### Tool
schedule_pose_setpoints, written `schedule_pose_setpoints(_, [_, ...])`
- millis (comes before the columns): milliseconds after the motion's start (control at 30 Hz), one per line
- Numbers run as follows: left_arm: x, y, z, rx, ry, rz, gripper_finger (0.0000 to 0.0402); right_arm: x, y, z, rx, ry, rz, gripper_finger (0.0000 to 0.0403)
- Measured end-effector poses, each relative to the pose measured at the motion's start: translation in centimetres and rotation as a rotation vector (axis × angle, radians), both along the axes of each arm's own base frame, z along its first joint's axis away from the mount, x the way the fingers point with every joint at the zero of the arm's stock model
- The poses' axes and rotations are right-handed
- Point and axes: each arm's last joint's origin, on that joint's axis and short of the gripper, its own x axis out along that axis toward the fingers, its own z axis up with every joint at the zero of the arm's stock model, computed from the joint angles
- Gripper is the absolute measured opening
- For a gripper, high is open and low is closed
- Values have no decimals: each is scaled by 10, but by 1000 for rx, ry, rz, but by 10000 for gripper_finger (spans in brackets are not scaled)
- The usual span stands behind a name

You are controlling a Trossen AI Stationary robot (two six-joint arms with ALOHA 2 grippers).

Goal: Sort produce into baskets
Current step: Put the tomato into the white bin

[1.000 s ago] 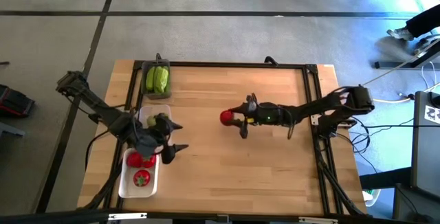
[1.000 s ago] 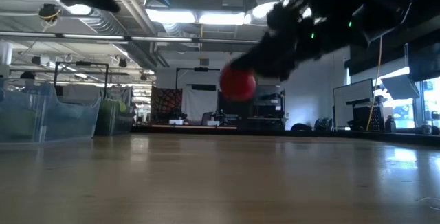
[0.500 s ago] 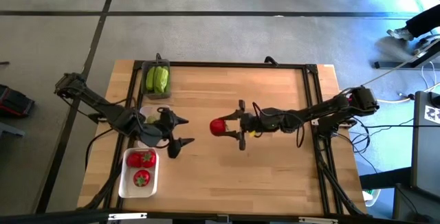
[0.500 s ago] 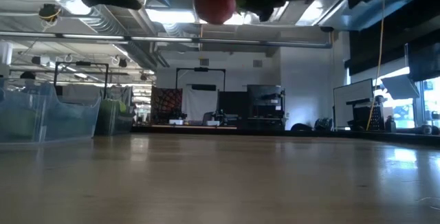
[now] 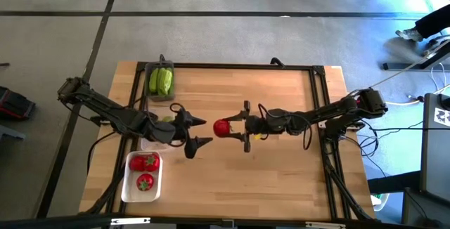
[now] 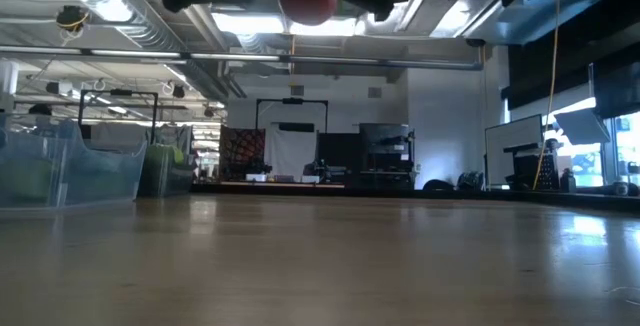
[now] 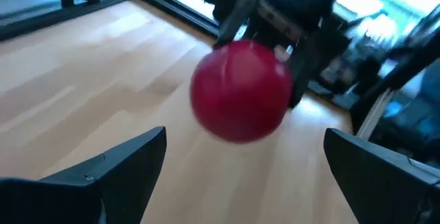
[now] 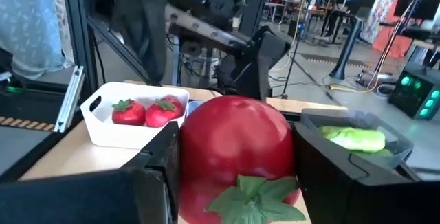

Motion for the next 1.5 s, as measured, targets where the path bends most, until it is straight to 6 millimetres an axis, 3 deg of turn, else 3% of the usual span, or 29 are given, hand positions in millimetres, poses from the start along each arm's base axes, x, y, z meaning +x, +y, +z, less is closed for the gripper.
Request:
schedule_pose_setpoints(300, [3, 0, 7, -145, -95, 30, 389, -2, 13, 3, -196, -36, -5, 191])
schedule_pose_setpoints(800, [32, 5, 1, -163, -207, 48, 389, -3, 16, 11, -231, -118, 45, 191])
schedule_pose_setpoints(1067, [46, 8, -7, -199, -212, -34, 387, -3, 16, 13, -234, -143, 44, 191])
schedule_pose_setpoints(1167, [49, 6, -10, -206, -207, -41, 372, -3, 16, 12, -236, -137, 45, 191])
schedule_pose_setpoints(1367, [49, 6, -9, -189, -216, -51, 306, -3, 16, 12, -236, -139, 55, 191])
schedule_pose_setpoints(1500, [49, 6, -9, -175, -217, -56, 303, -3, 16, 13, -236, -144, 58, 209])
